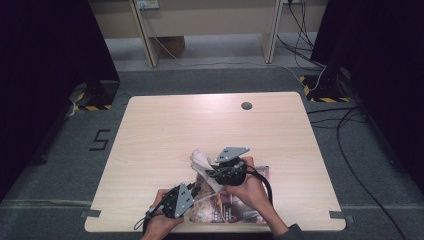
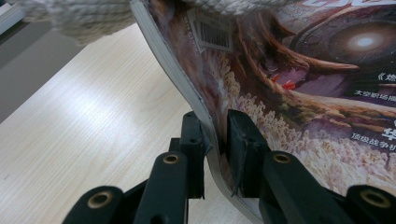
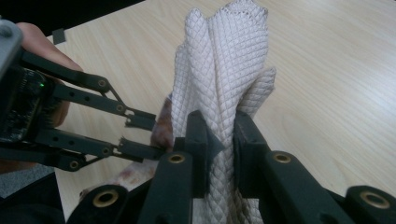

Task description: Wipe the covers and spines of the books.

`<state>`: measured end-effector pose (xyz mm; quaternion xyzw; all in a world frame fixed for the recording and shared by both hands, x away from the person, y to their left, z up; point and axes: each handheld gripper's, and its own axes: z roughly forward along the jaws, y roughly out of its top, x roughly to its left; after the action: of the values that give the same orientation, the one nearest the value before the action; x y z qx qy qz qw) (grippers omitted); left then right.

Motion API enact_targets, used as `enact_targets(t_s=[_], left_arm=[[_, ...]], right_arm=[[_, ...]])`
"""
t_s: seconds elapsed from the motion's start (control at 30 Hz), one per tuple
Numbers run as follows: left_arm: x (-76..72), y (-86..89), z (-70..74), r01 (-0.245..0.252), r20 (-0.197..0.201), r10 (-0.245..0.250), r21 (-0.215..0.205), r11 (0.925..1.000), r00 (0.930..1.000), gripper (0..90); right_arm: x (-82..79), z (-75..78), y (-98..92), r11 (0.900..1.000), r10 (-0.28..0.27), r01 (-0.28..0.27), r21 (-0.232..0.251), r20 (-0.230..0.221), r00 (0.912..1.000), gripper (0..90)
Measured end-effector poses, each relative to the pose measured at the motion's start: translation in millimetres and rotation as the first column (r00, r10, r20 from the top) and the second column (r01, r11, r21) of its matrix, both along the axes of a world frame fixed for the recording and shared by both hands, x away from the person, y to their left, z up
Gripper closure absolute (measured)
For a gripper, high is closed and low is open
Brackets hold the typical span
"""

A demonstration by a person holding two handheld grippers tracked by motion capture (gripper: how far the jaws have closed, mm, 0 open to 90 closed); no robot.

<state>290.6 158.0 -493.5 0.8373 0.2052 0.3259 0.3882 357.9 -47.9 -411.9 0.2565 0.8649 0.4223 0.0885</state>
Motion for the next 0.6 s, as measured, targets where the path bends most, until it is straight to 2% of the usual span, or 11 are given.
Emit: enact_targets(t_s=[0.23, 0.3, 0.37, 0.6], left_arm=[[-0.2, -0.5, -0.1, 0.002, 0.003, -0.002, 0.009, 1.0, 1.0, 77.0], [-0.3, -0.8, 0.0, 0.006, 0.007, -0.006, 0.015, 0.9999, 1.0, 77.0], [-0.1, -0.4, 0.2, 0.008, 0.003, -0.008, 0.012, 0.9999, 1.0, 76.9], [-0.8, -0.1, 0.6, 0.012, 0.003, -0.012, 0.013, 0.9998, 0.9999, 76.7]], right_arm=[[-1.6, 1.4, 4.8, 1.0, 0.013, -0.013, -0.002, 0.01, 0.9999, 79.0], [-0.6, 0.7, 1.8, 1.0, 0.006, -0.006, -0.001, -0.006, 1.0, 79.1], [2.1, -0.5, -1.3, 1.0, 0.01, -0.01, -0.002, -0.004, 0.9999, 79.1], [7.8, -7.1, -18.2, 0.999, -0.029, 0.028, -0.017, -0.029, 0.9992, 79.0]])
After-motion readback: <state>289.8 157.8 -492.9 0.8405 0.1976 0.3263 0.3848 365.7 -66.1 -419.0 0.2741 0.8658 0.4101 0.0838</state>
